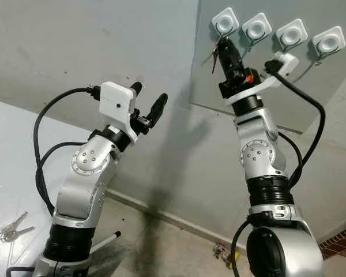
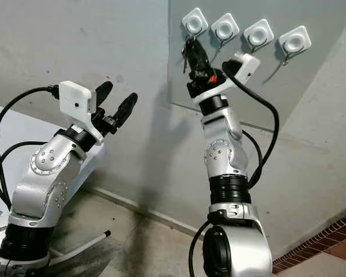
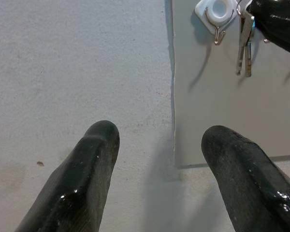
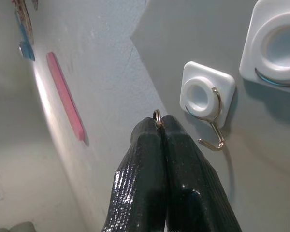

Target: Hang keys on a hook

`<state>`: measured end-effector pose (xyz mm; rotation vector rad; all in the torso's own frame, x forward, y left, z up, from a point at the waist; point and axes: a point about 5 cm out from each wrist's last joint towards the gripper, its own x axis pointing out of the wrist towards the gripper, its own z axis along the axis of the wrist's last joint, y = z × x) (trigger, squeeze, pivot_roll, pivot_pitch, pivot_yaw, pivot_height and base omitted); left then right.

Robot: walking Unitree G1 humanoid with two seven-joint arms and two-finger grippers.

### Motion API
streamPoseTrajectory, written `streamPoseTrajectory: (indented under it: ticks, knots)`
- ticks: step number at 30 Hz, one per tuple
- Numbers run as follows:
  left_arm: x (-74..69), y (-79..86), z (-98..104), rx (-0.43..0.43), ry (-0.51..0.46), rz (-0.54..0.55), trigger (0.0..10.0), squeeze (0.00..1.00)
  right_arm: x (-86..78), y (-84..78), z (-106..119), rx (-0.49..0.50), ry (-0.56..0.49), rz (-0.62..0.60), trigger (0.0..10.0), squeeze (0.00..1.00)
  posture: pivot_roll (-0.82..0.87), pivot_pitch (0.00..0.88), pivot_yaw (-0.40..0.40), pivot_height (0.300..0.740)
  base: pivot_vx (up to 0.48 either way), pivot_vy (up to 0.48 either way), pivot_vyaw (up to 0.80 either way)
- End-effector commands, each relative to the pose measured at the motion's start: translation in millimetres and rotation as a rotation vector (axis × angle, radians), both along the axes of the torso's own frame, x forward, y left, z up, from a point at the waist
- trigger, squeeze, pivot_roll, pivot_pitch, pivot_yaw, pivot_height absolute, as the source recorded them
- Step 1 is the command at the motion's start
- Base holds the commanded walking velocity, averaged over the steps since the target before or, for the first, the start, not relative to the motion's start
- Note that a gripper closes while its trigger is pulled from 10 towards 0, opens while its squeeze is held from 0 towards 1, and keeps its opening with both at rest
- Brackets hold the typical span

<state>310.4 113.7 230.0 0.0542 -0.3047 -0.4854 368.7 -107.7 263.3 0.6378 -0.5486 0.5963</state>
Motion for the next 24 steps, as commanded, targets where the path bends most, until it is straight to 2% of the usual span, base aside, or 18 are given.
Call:
streamPoseTrajectory:
  ticks: [1, 6, 15, 24]
  knots:
    - [-1.9, -0.9, 3.4, 0.001, -0.012, 0.003, 10.0, 0.0, -1.5, 1.1, 5.6, 0.015, -0.019, 0.018, 10.0, 0.0, -0.07, 0.05, -0.015, 0.74, 0.0, 0.0, 0.0]
    - [-2.2, -1.1, 3.4, 0.001, -0.012, 0.003, 10.0, 0.0, -1.8, 0.7, 5.3, 0.021, -0.011, 0.02, 10.0, 0.0, -0.07, 0.05, -0.015, 0.74, 0.0, 0.0, 0.0]
    - [-1.8, -1.9, 5.2, -0.001, -0.02, 0.004, 10.0, 0.0, 7.7, 7.7, -3.9, 0.015, 0.129, 0.012, 10.0, 0.0, -0.06, 0.043, -0.018, 0.74, 0.0, 0.0, 0.0]
    - [-1.6, -1.7, 5.2, 0.001, -0.02, 0.007, 10.0, 0.0, 11.4, 7.3, -0.1, 0.034, 0.142, 0.003, 10.0, 0.0, -0.06, 0.046, -0.02, 0.74, 0.0, 0.0, 0.0]
